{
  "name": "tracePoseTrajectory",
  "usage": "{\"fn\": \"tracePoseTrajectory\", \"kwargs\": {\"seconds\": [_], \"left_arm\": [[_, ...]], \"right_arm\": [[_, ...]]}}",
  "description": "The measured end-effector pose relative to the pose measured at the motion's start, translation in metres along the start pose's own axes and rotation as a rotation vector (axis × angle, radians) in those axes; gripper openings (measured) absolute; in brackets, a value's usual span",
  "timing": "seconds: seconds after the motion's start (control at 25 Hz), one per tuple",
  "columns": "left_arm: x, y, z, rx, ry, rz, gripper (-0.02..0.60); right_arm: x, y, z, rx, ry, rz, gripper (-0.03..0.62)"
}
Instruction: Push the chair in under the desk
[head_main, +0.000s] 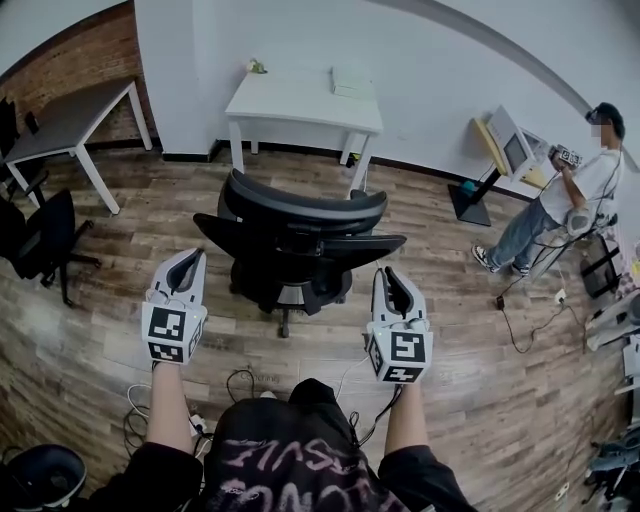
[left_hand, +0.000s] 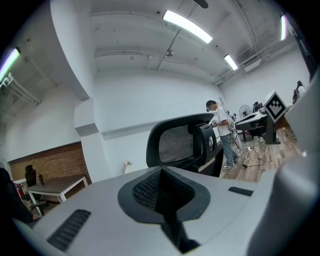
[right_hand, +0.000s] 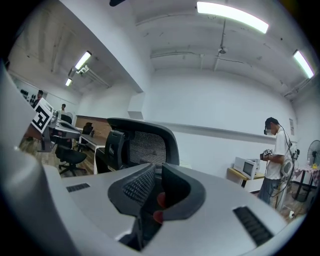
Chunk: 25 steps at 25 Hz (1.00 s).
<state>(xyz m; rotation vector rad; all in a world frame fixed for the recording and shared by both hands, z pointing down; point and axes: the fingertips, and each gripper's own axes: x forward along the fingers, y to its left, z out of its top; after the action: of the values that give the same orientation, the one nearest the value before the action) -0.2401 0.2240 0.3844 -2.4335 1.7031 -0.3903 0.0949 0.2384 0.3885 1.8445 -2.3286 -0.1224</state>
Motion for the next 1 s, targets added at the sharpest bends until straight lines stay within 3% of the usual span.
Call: {"fn": "tracePoseTrajectory", "kwargs": {"seconds": [0.44,0.6,0.84,1.0], "left_arm": [[0.03,0.004,-0.015,0.049,0.042,-0.04,0.016],[0.048,0.001,-0.023,0.132,0.081,-0.059,0.017],[0.072,0.001,-0.029,0.27,0.151,-0.112,0.018],[0.085,0.008,-0.039,0.335,0.209,-0.123,0.087]], "right_arm": [[0.023,-0.006,-0.007,-0.079,0.035,0.013,0.06],[0.037,-0.011,-0.015,-0.147,0.057,0.045,0.093],[0.057,-0.014,-0.029,-0.299,0.124,0.158,0.135],[0.069,-0.019,-0.039,-0.389,0.167,0.216,0.172]]}}
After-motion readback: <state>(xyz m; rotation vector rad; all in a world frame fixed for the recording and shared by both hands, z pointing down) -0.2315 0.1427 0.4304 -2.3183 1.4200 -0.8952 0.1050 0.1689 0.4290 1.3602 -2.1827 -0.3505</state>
